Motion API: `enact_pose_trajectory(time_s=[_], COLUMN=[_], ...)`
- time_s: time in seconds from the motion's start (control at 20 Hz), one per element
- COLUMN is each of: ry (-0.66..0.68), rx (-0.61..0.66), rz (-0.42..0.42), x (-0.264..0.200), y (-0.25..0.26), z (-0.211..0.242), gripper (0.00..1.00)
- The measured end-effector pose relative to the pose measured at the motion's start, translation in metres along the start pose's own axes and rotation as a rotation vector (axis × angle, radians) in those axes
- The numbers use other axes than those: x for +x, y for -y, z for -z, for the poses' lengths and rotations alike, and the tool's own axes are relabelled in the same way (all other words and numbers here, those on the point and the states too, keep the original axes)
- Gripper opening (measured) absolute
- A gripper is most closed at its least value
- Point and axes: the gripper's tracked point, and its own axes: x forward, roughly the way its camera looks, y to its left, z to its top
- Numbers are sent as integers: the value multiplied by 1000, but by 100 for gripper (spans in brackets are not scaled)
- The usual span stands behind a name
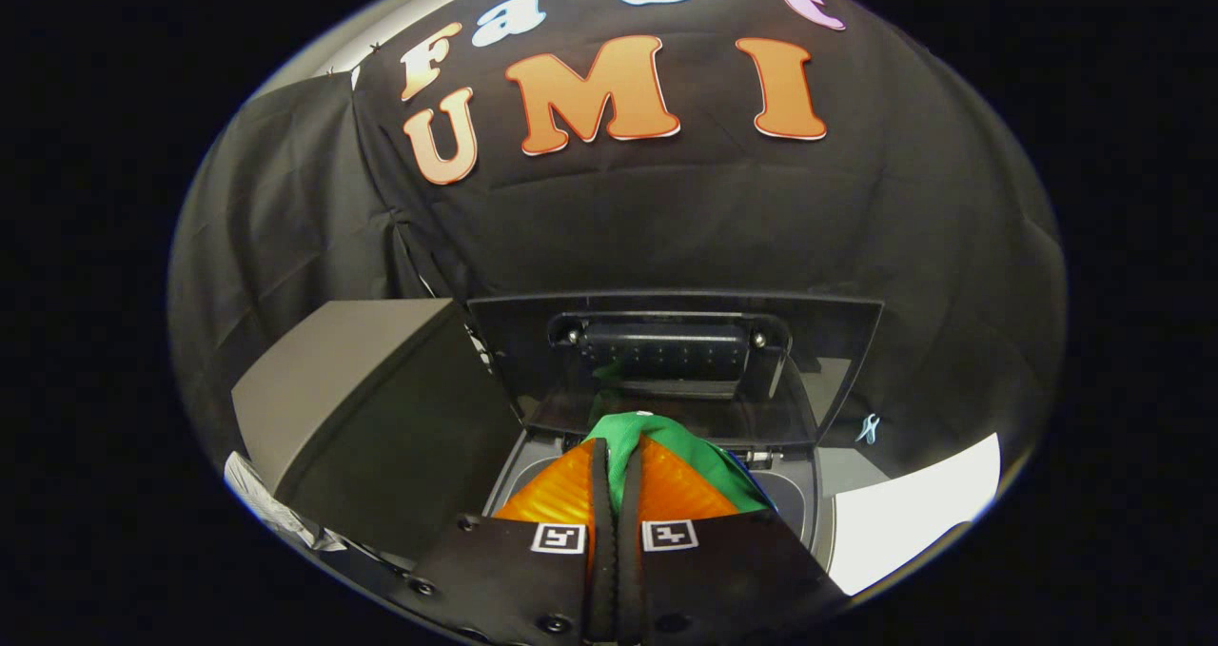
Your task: Put the clothes into the washing machine and then close the washing machine lid.
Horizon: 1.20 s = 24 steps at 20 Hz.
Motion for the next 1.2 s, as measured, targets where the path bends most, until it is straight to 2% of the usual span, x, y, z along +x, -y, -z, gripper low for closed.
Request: enact_pose_trajectory(time_s=[0.35,0.7,0.95,1.2], ry=[-33,-185,-256,-292], rx=[12,37,49,96], rz=[10,37,70,64], x=[34,66,83,84], y=[10,21,24,19], z=[38,117,148,156], gripper=[8,8,9,19])
